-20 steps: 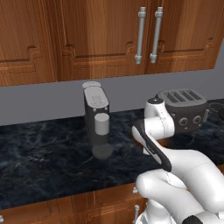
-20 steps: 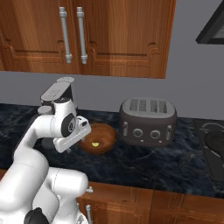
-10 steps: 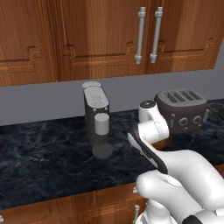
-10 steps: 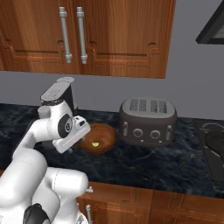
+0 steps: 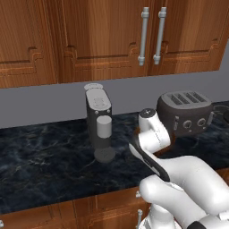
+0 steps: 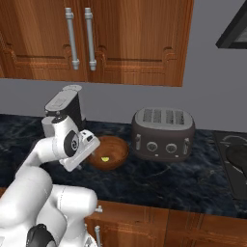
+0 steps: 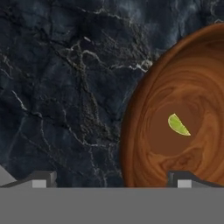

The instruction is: Place the chicken drumstick on the plate and place the lemon wedge on the same plate.

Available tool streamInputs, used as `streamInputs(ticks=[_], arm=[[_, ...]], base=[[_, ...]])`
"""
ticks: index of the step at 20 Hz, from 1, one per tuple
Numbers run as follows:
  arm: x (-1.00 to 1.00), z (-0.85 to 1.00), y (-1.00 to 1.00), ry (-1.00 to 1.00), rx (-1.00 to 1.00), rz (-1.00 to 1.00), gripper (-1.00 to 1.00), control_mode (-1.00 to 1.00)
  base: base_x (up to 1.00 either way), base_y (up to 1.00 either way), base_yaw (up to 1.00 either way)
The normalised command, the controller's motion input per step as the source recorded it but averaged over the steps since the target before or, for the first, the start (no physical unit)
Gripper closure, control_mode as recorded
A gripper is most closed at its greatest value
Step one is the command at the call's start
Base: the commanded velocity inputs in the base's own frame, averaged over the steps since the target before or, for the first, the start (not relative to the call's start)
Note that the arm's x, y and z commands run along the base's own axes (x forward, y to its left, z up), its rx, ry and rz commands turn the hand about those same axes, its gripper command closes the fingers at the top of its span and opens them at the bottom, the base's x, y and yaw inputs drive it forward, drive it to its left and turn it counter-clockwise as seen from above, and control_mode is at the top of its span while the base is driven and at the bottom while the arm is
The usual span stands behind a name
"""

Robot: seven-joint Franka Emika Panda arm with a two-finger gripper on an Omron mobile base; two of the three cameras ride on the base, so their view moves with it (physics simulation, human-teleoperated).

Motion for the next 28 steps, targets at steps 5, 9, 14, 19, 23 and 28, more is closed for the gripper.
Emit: streamInputs(ticks=[5,9,14,19,23,28], arm=[[0.21,0.00,0.00,0.00,0.00,0.00,-1.00,-1.00],[0.33,-0.04,0.00,0.00,0.00,0.00,-1.00,-1.00],[0.18,-0.14,0.00,0.00,0.00,0.00,-1.00,-1.00],[0.00,-0.06,0.00,0.00,0.00,0.00,-1.00,-1.00],[0.00,-0.01,0.00,0.00,0.00,0.00,-1.00,-1.00],[0.00,0.00,0.00,0.00,0.00,0.00,-1.00,-1.00]], base=[[0.00,0.00,0.00],[0.00,0.00,0.00],[0.00,0.00,0.00],[0.00,0.00,0.00],[0.00,0.00,0.00],[0.00,0.00,0.00]])
